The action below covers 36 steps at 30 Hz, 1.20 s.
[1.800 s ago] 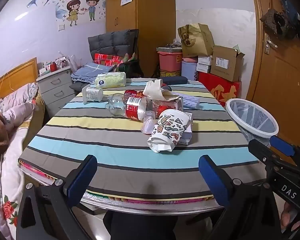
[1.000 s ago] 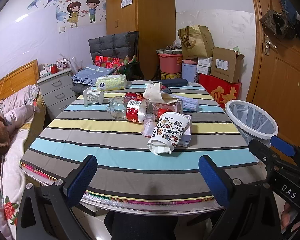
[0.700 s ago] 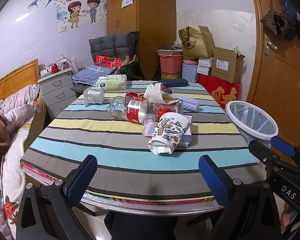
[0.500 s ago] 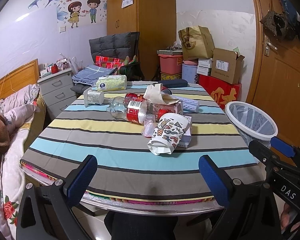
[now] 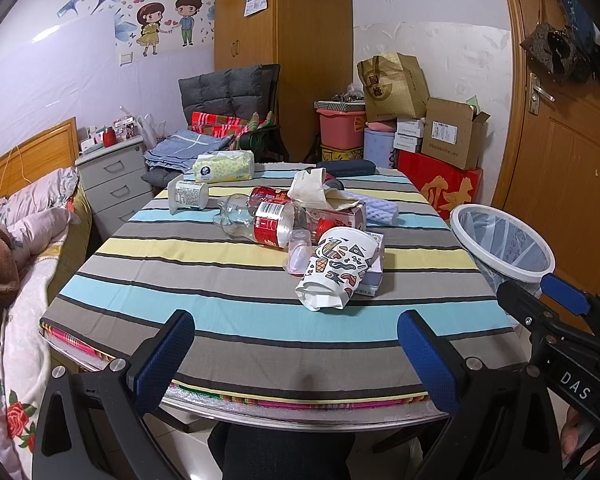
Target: Collect trash
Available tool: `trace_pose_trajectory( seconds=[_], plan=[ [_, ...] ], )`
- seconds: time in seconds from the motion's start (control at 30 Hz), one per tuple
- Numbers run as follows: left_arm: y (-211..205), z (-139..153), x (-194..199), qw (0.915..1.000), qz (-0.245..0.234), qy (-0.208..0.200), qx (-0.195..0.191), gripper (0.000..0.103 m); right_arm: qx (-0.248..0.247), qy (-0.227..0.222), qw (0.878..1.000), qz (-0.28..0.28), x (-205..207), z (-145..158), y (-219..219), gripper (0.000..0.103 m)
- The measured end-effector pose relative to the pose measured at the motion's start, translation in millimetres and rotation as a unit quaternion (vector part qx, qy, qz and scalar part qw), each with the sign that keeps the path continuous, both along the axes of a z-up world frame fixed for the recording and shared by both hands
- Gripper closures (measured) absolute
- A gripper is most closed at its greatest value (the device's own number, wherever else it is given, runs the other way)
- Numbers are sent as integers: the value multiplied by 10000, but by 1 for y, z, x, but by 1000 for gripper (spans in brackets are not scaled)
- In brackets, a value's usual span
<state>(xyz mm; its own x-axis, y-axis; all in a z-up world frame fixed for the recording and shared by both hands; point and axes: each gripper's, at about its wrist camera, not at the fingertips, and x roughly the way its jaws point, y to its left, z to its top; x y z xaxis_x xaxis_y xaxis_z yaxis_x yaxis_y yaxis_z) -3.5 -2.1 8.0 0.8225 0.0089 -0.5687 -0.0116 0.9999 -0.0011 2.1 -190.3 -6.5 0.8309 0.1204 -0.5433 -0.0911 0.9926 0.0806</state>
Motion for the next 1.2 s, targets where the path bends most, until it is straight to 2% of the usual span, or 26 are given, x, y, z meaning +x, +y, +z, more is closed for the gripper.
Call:
trace_pose_trajectory(
  seconds=[1.2],
  plan=[
    [2,4,1,10000,5,2,-44,0,-29,-25,10000,1,0,1,0,29]
  ],
)
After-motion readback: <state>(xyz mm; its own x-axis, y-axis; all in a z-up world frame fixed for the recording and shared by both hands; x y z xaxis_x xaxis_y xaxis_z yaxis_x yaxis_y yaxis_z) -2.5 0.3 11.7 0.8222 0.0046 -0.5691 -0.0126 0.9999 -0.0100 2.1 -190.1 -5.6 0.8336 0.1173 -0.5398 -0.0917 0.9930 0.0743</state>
